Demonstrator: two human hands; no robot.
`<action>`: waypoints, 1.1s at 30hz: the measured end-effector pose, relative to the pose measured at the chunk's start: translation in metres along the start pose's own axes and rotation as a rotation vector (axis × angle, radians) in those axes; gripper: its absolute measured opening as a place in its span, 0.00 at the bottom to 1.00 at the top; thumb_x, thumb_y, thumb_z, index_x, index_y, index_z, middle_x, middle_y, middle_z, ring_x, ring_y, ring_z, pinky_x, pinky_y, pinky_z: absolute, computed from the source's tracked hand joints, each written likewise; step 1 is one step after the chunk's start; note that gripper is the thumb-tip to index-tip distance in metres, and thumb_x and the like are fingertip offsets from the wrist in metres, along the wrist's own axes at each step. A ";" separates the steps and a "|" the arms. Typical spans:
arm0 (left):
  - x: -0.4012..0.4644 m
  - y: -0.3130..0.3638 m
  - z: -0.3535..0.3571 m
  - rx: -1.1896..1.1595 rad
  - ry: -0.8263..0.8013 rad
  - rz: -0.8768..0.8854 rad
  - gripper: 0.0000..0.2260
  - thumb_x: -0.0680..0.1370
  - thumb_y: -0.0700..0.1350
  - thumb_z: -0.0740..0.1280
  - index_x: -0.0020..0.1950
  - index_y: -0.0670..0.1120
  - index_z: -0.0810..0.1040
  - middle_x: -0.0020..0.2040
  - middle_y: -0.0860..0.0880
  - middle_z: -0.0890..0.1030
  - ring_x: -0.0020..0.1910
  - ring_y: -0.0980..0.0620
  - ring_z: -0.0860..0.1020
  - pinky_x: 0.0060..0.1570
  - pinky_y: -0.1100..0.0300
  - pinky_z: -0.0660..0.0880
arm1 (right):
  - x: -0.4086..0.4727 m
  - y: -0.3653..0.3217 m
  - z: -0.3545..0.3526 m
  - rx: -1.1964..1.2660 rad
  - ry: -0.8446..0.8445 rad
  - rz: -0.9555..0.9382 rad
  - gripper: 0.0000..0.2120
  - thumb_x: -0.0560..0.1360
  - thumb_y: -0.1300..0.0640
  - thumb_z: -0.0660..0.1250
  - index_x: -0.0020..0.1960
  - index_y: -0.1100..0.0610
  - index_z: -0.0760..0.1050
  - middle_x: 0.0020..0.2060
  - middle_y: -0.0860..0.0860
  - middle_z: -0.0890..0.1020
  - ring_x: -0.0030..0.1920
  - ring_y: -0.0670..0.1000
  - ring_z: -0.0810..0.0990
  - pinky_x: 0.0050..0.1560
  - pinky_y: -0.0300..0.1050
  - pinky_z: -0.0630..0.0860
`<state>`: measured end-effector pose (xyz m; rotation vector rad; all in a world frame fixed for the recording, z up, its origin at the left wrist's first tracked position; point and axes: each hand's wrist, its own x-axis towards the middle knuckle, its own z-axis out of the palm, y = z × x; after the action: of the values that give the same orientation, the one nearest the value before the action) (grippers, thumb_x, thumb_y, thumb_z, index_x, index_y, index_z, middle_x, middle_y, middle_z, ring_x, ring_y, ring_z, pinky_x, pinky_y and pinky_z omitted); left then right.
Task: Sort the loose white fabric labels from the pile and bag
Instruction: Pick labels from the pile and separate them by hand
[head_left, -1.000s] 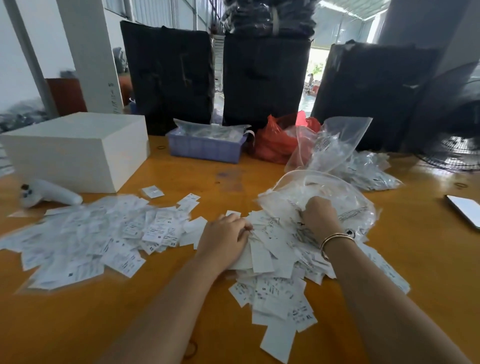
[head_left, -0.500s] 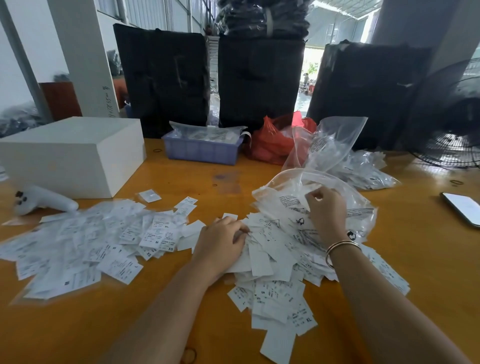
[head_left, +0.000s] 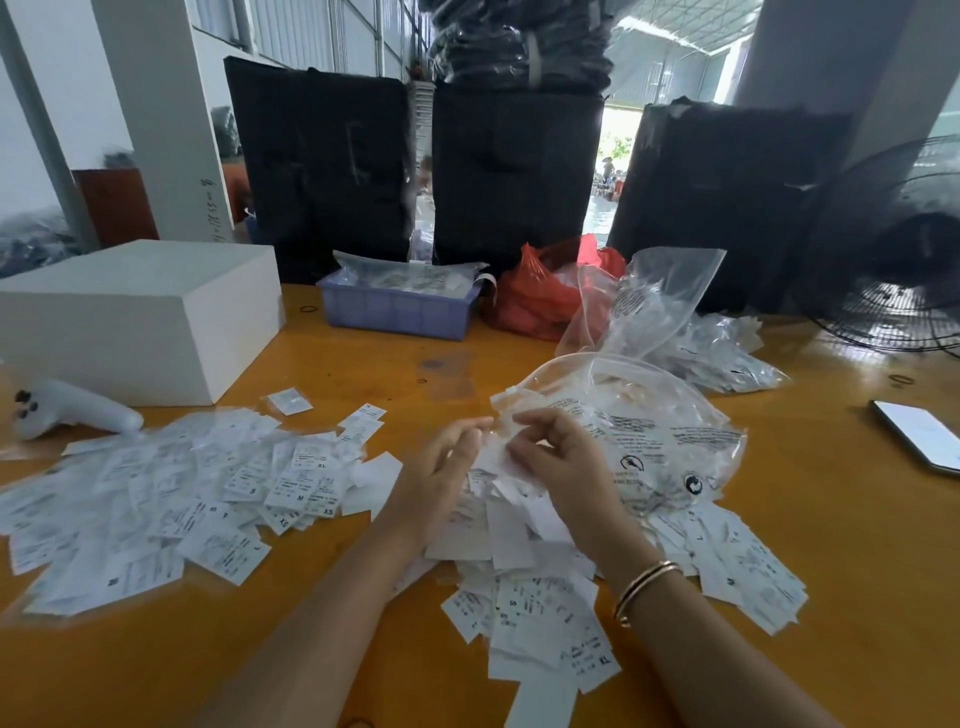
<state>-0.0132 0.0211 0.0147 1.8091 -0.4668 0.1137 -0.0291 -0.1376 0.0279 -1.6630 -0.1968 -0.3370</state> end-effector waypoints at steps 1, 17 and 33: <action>0.000 0.000 0.001 -0.017 -0.029 -0.023 0.15 0.76 0.66 0.55 0.57 0.64 0.75 0.52 0.70 0.76 0.54 0.74 0.72 0.50 0.74 0.70 | 0.000 0.003 0.001 0.020 -0.010 0.023 0.11 0.75 0.67 0.67 0.49 0.52 0.76 0.33 0.43 0.81 0.35 0.42 0.81 0.37 0.33 0.75; 0.010 -0.017 0.003 0.042 0.231 -0.211 0.04 0.78 0.47 0.67 0.45 0.49 0.79 0.39 0.55 0.84 0.38 0.60 0.80 0.34 0.69 0.73 | 0.006 0.015 0.003 -0.031 -0.039 0.117 0.17 0.76 0.72 0.61 0.55 0.52 0.76 0.44 0.52 0.82 0.38 0.44 0.83 0.38 0.34 0.78; 0.010 -0.021 -0.005 -0.048 0.384 -0.194 0.02 0.74 0.51 0.71 0.42 0.55 0.79 0.35 0.56 0.80 0.33 0.59 0.76 0.31 0.66 0.75 | -0.007 0.001 -0.037 -1.081 -0.713 -0.159 0.32 0.64 0.26 0.62 0.65 0.37 0.71 0.47 0.37 0.68 0.46 0.34 0.67 0.41 0.33 0.62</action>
<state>0.0047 0.0283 0.0001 1.7236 -0.0217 0.3060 -0.0391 -0.1740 0.0280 -2.8066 -0.7817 0.0959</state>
